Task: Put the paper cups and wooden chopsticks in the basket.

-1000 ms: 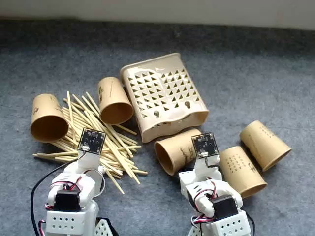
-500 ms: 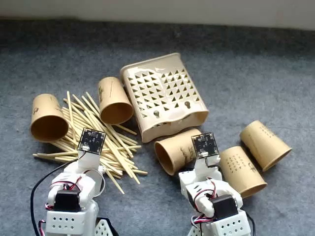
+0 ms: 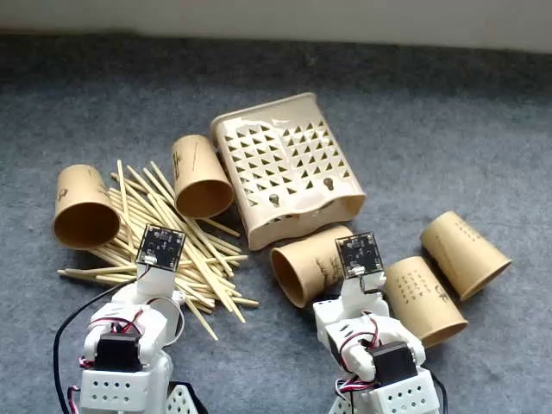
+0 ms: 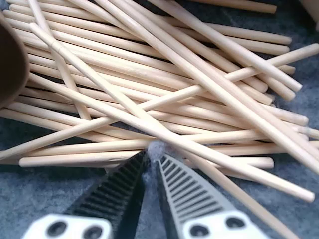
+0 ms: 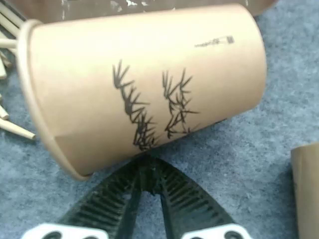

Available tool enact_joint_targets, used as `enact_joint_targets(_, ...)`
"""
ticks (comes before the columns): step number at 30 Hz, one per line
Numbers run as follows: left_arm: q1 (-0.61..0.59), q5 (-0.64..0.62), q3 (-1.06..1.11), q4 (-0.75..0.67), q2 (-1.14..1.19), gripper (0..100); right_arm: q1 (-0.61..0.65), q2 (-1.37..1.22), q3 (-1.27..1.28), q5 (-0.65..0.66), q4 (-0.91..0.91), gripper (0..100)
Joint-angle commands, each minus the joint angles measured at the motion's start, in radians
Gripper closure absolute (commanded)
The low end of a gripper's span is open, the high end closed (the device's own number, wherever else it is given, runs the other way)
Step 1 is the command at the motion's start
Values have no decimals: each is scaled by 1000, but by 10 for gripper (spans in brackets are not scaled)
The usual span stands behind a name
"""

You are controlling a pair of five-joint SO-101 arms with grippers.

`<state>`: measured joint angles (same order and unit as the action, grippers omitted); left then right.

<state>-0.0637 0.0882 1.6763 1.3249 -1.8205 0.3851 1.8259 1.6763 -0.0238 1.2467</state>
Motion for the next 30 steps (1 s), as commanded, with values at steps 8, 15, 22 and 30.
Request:
enact_joint_targets(8,16,8,19,3,-15,984,-1,10,153,9,4,993)
enact_joint_targets(15,16,8,19,3,-15,984,-1,10,153,9,4,993)
enact_joint_targets(22,16,8,19,3,-15,984,-4,10,153,8,4,993)
enact_joint_targets(30,16,8,19,3,-15,984,-196,10,45,9,21,993)
